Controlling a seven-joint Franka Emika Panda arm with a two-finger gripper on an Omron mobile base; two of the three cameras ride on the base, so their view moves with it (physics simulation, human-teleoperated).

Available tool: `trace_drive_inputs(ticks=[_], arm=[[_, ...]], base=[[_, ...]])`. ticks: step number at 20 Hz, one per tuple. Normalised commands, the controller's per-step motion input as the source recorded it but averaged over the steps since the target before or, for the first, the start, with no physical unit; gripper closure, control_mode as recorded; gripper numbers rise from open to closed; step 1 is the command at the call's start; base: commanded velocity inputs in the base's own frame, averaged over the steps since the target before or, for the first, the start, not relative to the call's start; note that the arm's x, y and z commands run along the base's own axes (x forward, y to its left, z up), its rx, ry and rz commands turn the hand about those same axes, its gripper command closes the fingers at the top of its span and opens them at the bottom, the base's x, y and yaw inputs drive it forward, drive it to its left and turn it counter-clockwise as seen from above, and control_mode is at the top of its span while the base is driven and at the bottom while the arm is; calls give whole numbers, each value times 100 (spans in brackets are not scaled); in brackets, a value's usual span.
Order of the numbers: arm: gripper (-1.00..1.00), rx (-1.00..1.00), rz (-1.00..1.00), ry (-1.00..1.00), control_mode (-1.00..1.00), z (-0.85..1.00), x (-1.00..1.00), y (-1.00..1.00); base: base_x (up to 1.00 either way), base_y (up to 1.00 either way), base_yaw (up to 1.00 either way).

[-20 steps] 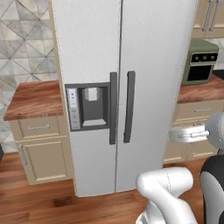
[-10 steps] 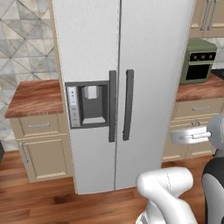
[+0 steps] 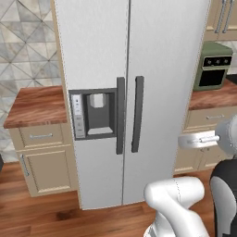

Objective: Take the cupcake and donut from the fridge and place them on the empty tray on the dining counter.

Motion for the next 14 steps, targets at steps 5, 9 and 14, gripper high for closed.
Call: trace_drive_inputs(ticks=[5,9,14], arm=[[-100,0,0,7,-100,-17,98,-20],[-100,0,0,-2,-100,-19,86,-25],[-100,-1,0,-5,-100,-27,84,-2]], base=[[0,0,0],[0,0,0],[0,0,0]])
